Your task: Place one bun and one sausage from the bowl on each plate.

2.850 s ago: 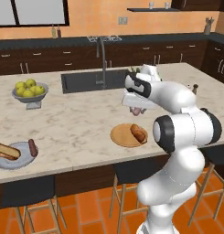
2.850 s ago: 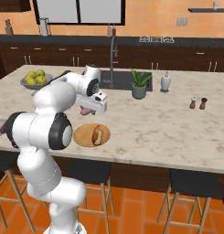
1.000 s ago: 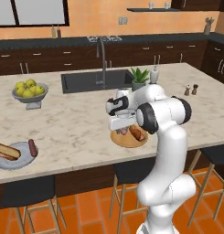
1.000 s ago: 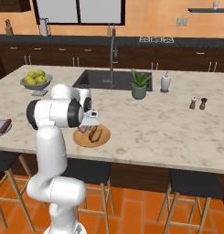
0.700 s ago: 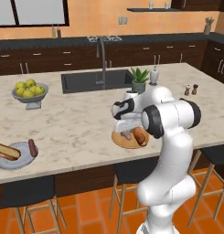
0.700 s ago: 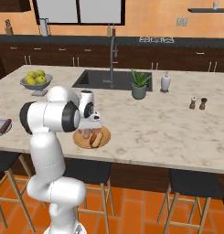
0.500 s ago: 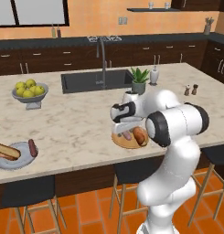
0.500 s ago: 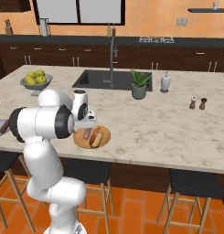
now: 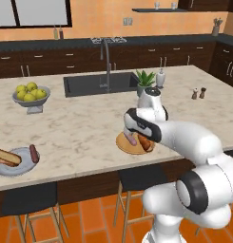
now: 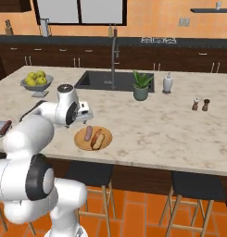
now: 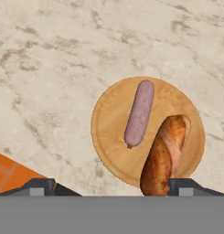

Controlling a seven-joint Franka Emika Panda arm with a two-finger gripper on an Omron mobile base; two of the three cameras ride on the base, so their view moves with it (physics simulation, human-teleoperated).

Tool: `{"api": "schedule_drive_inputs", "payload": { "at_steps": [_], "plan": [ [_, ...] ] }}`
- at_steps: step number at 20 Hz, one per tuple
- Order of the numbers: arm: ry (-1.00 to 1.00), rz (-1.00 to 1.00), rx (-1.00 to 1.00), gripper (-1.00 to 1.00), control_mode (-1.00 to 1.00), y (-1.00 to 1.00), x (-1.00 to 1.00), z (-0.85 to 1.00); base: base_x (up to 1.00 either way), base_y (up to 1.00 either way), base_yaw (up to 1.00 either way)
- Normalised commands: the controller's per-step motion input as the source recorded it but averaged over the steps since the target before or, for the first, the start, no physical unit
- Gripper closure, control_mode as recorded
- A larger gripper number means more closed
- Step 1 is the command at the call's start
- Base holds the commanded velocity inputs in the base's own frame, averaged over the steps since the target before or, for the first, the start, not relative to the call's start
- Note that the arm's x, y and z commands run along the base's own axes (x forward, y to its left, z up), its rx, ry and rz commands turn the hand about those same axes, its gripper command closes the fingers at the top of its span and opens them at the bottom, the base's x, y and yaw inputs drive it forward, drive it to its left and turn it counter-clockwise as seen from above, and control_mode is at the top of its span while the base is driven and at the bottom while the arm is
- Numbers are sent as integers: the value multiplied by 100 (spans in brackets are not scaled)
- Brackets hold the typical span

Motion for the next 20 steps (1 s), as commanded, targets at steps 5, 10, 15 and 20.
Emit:
{"api": "schedule_drive_inputs", "payload": {
  "at_steps": [5, 10, 15, 20],
  "plan": [
    [-2, 0, 0, -100, -100, -36, -88, 100, 0, 0, 0],
    [3, 0, 0, -100, -100, -23, -100, 100, 0, 0, 0],
    [5, 0, 0, -100, -100, -12, -100, 100, 0, 0, 0],
    [10, 0, 0, -100, -100, -3, -95, 82, 0, 0, 0]
  ]
}}
